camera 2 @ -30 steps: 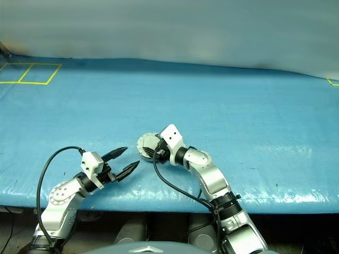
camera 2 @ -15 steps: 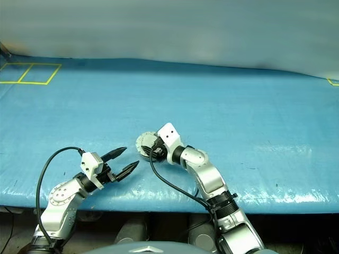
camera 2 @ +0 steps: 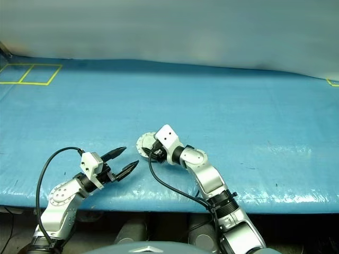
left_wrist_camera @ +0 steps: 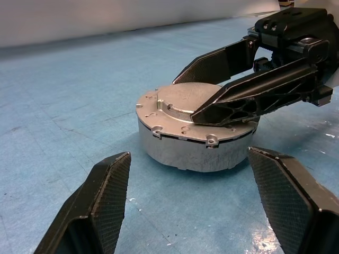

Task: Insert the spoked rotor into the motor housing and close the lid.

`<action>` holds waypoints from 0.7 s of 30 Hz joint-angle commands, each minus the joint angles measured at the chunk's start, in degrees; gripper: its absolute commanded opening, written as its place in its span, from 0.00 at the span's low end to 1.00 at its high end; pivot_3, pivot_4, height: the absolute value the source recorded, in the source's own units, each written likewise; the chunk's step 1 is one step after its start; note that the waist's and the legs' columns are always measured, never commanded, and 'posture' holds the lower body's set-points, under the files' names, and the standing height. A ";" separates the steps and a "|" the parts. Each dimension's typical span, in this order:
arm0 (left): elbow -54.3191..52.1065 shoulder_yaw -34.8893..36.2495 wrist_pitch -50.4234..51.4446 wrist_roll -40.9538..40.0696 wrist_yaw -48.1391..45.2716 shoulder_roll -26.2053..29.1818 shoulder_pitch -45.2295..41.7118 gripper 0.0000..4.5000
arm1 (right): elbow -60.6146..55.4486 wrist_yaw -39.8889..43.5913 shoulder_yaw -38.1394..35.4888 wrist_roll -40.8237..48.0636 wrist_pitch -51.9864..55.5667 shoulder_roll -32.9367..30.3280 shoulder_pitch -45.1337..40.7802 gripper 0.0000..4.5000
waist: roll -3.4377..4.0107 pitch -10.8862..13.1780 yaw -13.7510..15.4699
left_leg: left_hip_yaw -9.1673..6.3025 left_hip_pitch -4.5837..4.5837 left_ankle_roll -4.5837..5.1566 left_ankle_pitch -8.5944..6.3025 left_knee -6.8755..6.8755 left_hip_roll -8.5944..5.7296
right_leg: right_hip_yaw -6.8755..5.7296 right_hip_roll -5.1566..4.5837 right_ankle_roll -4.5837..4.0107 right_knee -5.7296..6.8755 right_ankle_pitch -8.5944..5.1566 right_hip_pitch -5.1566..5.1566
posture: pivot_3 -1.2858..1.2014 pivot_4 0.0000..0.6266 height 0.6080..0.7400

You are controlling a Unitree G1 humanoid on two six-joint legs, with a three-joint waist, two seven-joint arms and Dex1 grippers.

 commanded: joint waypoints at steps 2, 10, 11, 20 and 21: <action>-0.55 0.88 -0.92 -0.64 0.17 -0.12 0.07 0.86 | 1.09 0.87 0.02 0.23 3.30 -0.74 0.66 0.67 | 0.01 -0.09 0.01 | 0.00 0.00 0.00 0.00 0.00 0.00 | 0.00 0.00 0.00 0.00 0.00 0.00 | 0.52 0.24 1.00; -0.73 0.84 -0.93 -0.71 0.23 0.01 0.25 0.86 | -0.24 1.03 0.78 -1.51 3.05 -2.33 0.32 0.67 | 0.02 -0.20 0.13 | 0.00 0.00 0.00 0.00 0.00 0.00 | 0.00 0.00 0.00 -0.01 0.00 0.01 | 0.52 0.24 1.00; -0.72 0.80 -0.88 -0.72 0.19 0.01 0.20 0.86 | -0.33 0.85 0.91 -1.88 2.81 -2.57 0.25 0.67 | 0.02 -0.20 0.14 | 0.00 0.00 0.00 0.00 0.00 0.00 | 0.00 0.00 0.00 -0.01 0.00 0.01 | 0.52 0.24 1.00; -0.59 0.58 -0.63 -0.68 -0.10 0.17 -0.22 0.86 | -1.67 1.54 -1.61 2.23 4.21 -1.41 1.03 0.67 | 0.03 -0.21 0.23 | -0.01 -0.01 0.00 0.00 0.00 -0.02 | 0.00 -0.01 0.00 -0.03 0.00 0.01 | 0.52 0.24 1.00; -0.58 0.56 -0.61 -0.65 -0.14 0.20 -0.23 0.86 | -1.88 1.28 -1.80 2.32 4.37 -1.35 0.97 0.67 | 0.03 -0.21 0.20 | -0.01 -0.01 0.00 0.00 0.00 -0.02 | 0.00 -0.01 0.00 -0.03 0.00 0.01 | 0.52 0.24 1.00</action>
